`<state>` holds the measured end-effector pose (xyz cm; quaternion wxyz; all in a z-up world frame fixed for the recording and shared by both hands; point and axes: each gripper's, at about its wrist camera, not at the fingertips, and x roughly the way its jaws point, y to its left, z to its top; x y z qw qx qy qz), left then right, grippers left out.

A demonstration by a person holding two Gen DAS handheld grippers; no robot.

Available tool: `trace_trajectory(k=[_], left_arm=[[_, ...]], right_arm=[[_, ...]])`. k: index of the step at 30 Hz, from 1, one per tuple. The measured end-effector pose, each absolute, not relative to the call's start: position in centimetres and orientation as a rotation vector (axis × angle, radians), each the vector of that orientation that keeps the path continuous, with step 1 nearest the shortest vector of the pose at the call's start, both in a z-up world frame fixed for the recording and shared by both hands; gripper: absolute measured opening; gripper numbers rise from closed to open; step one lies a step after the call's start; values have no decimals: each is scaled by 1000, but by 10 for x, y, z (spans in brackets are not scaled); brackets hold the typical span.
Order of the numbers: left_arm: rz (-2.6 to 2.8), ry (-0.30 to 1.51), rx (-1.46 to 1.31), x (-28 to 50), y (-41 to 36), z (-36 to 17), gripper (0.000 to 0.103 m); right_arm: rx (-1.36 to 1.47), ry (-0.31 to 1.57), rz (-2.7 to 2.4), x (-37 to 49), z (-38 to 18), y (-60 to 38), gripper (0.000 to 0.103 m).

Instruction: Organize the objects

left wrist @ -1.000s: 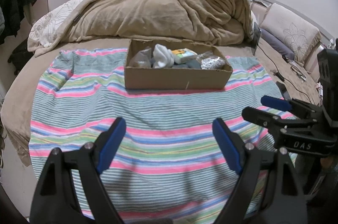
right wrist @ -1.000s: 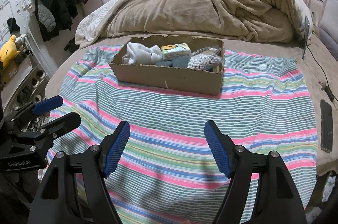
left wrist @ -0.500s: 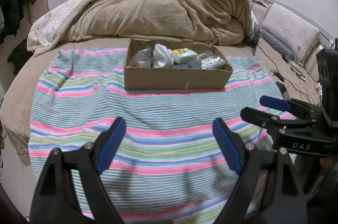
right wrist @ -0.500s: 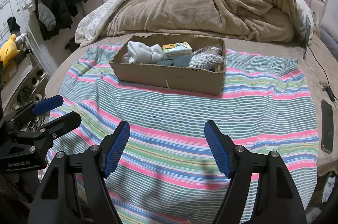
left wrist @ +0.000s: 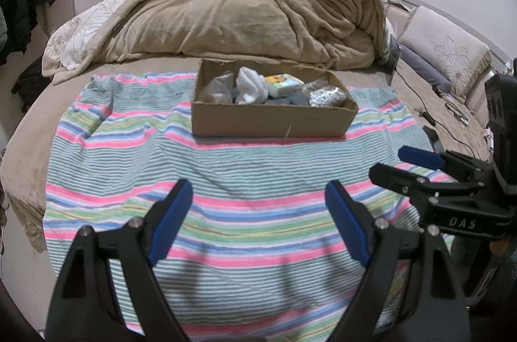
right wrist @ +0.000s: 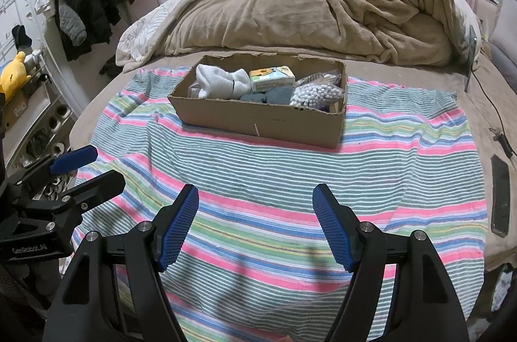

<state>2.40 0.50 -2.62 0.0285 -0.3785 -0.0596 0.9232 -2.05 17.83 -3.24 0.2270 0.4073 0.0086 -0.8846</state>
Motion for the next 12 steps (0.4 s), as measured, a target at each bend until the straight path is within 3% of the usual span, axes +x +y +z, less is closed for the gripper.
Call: trace_trajectory(k=[12], left_arm=[[2826, -183, -1189, 12, 1, -33, 85]], right_arm=[[1146, 27, -2427, -31, -37, 177, 76]])
